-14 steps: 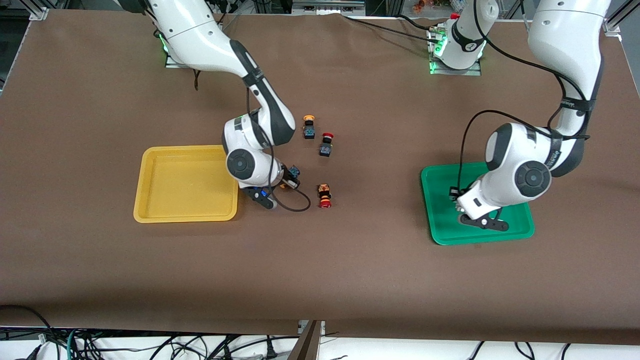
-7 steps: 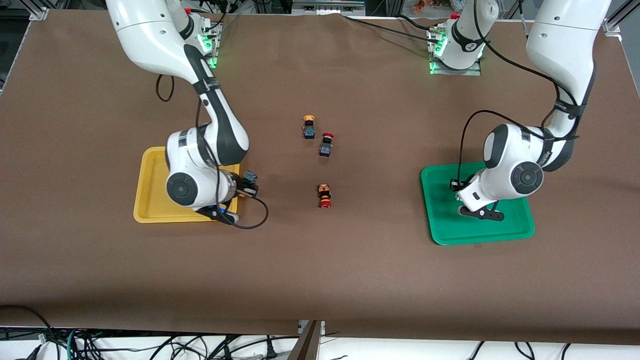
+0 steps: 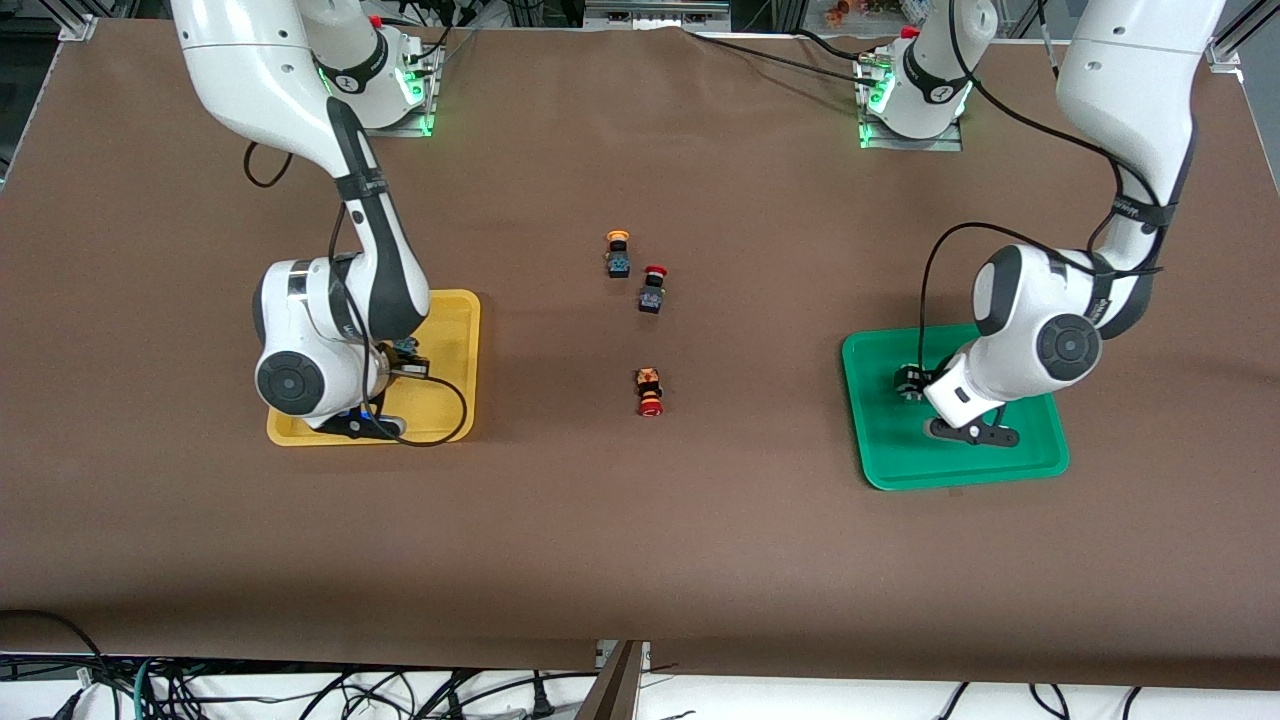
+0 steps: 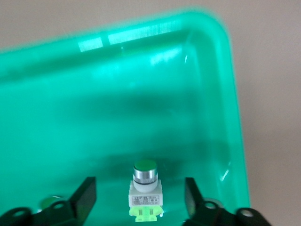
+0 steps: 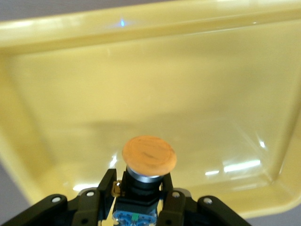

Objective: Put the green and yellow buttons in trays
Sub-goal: 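Return the left arm to rest while the right gripper reaches the second yellow button, then grasp the second yellow-capped button with the right gripper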

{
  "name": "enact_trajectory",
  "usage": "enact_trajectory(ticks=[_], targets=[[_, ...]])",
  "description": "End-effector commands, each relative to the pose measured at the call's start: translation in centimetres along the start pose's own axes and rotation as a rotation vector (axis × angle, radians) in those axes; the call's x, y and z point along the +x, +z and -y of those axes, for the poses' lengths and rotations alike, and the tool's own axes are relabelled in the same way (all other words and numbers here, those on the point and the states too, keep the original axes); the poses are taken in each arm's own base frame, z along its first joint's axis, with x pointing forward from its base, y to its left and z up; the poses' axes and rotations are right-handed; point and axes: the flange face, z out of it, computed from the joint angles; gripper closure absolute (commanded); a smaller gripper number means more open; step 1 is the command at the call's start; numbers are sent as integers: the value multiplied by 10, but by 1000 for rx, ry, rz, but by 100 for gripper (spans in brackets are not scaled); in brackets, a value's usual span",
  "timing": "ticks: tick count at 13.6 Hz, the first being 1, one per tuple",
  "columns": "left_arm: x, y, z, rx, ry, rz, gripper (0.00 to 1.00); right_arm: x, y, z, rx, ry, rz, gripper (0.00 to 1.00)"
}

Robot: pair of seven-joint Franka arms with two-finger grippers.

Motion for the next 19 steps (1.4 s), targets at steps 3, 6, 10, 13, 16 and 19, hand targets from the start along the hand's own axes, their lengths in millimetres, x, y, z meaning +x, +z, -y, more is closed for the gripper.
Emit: enact_trajectory(ticks=[3,6,10,13,16,19], targets=[[10,-122,11,-6,-25,-106,0,-22,8,-19,19,-36,-41,25],[-4,-184,11,-2,-52,-83,0,-31,-23,12,42,-9,-44,18],[-30,-257,14,7,-67,-14,0,-74,-51,140,138,73,-18,1],[-47,-286,22,9,-92,16,0,-123,-31,225,213,88,21,1],[-53,-296,14,16,-143,14,0,-170,1,288,199,62,-14,1],[-48,-308,23,7,-159,-12,0,-206,45,314,179,64,-51,1]])
